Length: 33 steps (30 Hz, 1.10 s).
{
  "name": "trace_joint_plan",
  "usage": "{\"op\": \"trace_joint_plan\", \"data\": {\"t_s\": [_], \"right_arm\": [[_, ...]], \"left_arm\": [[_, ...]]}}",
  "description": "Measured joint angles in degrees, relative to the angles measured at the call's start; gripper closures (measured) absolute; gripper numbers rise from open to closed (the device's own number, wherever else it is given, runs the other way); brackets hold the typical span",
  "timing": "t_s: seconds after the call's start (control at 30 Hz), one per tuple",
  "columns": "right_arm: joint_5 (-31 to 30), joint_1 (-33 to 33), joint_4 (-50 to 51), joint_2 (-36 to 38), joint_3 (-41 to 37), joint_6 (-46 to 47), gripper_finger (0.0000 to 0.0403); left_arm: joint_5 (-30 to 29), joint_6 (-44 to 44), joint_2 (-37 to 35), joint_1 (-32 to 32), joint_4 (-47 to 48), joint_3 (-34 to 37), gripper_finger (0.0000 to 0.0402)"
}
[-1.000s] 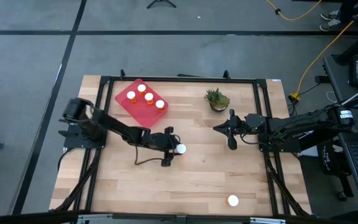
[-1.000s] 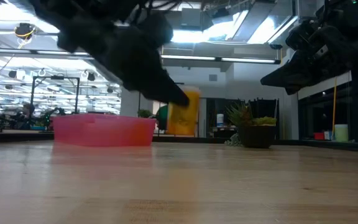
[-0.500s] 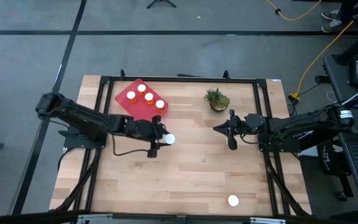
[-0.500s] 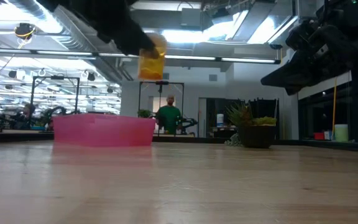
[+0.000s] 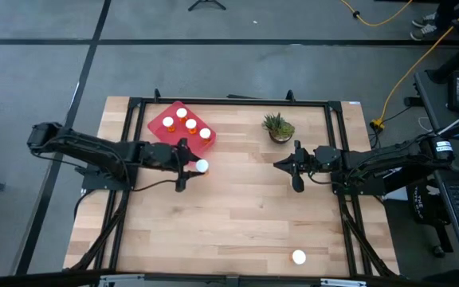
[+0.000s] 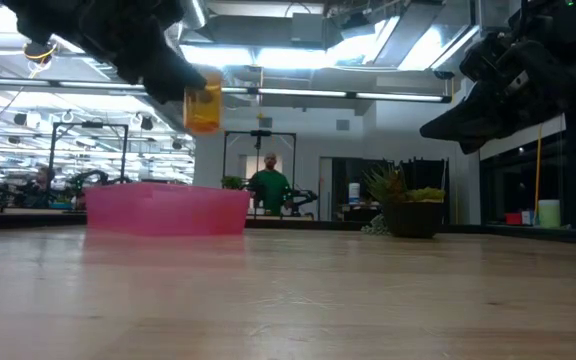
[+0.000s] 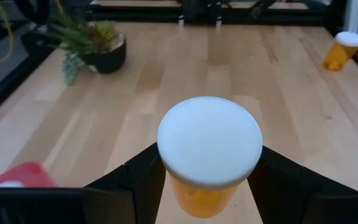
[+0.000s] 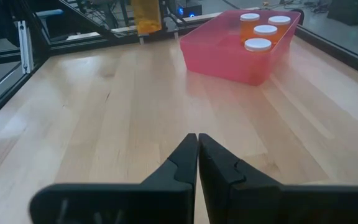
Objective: Pick and place pill bottles into a basket
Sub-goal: Put the top orange pill bottle into the red container
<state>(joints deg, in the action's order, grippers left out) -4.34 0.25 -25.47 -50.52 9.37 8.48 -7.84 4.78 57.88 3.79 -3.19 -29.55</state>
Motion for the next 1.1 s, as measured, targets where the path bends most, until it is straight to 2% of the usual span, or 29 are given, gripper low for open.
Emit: {"op": "trace_joint_plan", "data": {"t_s": [0.1,0.3,0.67,0.8,1.1], "right_arm": [[-0.03,0.00,0.02,0.01,0.00,-0.12,0.0384],[-0.09,0.00,0.02,0.01,0.00,-0.35,0.0384],[-0.13,0.00,0.02,0.00,0.00,-1.25,0.0384],[-0.13,0.00,0.02,0.00,0.00,-1.25,0.0384],[-0.13,0.00,0.02,0.00,0.02,-1.23,0.0384]], "left_arm": [[-1.14,0.72,-1.73,-1.15,1.26,0.40,0.0201],[-8.34,1.95,-3.16,-2.92,1.93,0.40,0.0201],[-19.58,7.20,-3.83,-5.96,9.89,0.44,0.0201],[-23.19,9.39,-6.16,-6.77,13.59,0.47,0.0201],[-26.69,12.60,-14.81,-6.97,21.57,0.47,0.0201]]}}
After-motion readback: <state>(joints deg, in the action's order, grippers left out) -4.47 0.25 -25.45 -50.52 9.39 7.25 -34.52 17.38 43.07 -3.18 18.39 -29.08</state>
